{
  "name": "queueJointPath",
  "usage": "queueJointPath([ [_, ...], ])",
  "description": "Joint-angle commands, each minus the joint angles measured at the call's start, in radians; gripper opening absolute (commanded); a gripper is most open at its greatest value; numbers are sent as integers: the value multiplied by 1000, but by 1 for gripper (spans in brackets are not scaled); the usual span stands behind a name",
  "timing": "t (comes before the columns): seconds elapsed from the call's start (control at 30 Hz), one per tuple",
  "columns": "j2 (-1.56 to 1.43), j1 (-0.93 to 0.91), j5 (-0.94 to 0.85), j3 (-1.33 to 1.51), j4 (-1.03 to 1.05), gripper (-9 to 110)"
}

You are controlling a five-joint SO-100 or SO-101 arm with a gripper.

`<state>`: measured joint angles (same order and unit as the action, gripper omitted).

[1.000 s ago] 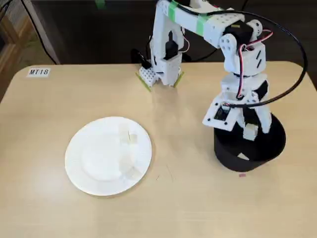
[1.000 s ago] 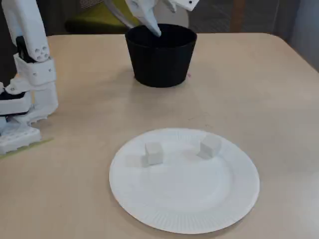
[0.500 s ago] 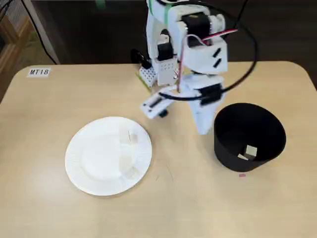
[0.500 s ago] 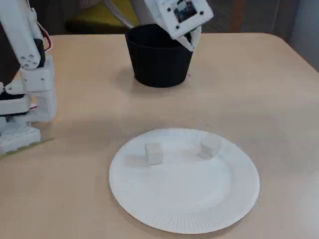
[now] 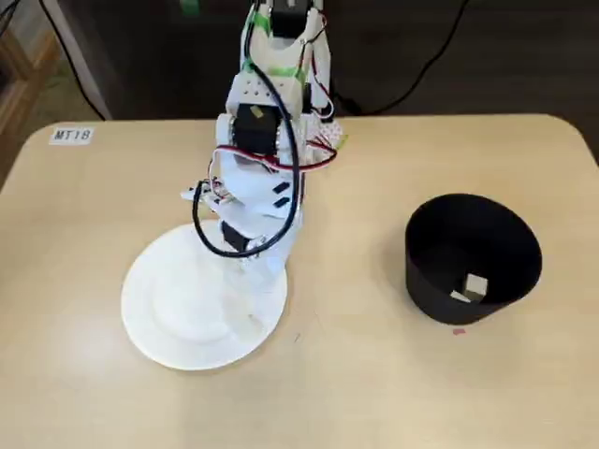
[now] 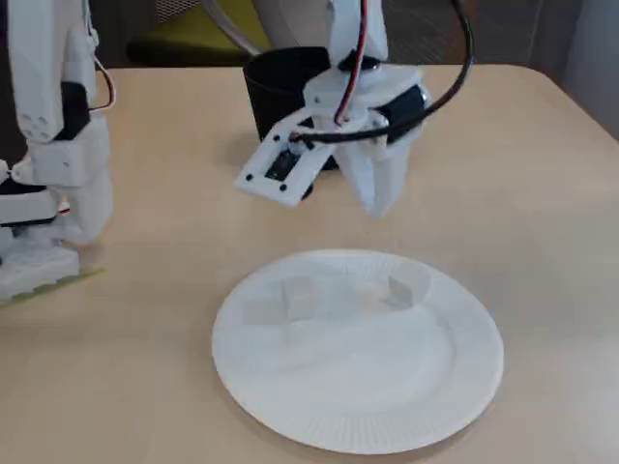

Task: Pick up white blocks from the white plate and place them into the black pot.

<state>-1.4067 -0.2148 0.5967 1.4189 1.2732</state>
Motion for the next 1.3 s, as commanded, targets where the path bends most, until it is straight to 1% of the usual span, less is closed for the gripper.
queueJointPath([
  [0.0,48,-12,-9,-101,23,25],
  [0.1,100,-15,-23,-158,52,32],
  [0.3,143,-23,-26,-207,103,35],
  [0.57,192,-38,-43,-212,137,33],
  [0.73,227,-38,-69,-213,91,32],
  [1.07,273,-25,-66,-225,14,31],
  [1.27,299,-29,-49,-227,-26,27],
])
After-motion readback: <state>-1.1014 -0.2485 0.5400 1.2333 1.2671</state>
